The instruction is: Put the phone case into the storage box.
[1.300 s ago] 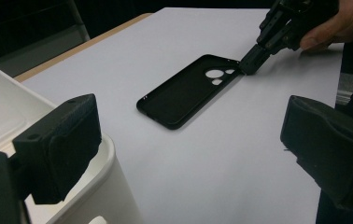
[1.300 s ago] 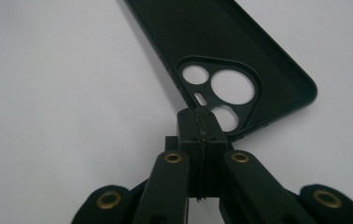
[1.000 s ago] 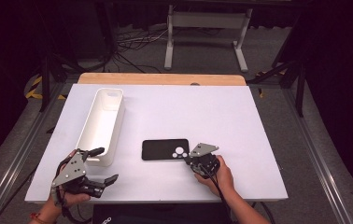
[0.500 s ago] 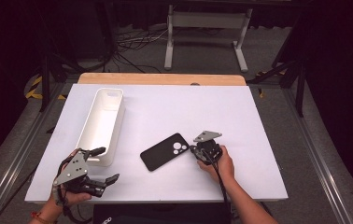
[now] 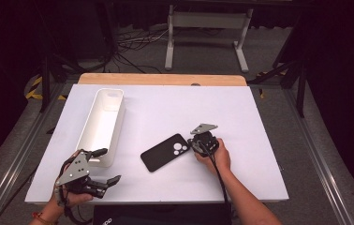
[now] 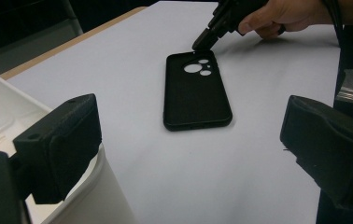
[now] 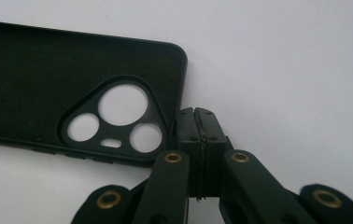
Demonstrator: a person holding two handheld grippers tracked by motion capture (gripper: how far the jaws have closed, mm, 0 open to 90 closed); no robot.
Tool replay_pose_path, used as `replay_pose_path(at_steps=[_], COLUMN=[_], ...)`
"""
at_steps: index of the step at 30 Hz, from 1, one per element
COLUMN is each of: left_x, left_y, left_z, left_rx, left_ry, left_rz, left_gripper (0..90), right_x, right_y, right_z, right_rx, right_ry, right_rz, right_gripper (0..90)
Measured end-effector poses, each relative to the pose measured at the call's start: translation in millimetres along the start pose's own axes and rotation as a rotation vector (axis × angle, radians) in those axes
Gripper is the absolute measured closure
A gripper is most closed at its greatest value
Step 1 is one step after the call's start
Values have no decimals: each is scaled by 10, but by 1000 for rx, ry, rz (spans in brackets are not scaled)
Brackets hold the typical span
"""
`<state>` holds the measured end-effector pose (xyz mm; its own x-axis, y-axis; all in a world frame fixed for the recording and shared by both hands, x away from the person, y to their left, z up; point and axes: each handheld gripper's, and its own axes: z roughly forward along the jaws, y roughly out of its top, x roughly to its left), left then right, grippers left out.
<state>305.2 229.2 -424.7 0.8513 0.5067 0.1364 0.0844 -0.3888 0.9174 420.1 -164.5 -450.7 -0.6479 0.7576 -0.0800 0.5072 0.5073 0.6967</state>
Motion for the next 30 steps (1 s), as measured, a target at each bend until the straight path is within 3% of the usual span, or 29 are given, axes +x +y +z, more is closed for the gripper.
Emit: replay_pose_path(at_steps=[4, 10, 15, 21, 30], left_x=[-10, -18, -35, -19, -17], left_y=[7, 13, 11, 4, 2], left_z=[-8, -11, 0, -6, 12], left_rx=[-11, -13, -13, -5, 2], left_ry=[0, 3, -1, -5, -10], left_rz=[-6, -1, -1, 0, -4], left_gripper=[62, 62, 62, 63, 63], right_x=[24, 177, 296, 211, 145], right_y=[5, -49, -58, -50, 108], right_z=[-149, -244, -145, -51, 99], right_rx=[-28, -27, 2, 13, 18], right_ry=[5, 64, 81, 62, 46], right_rz=[11, -3, -31, -4, -19], right_gripper=[900, 900, 900, 900, 900])
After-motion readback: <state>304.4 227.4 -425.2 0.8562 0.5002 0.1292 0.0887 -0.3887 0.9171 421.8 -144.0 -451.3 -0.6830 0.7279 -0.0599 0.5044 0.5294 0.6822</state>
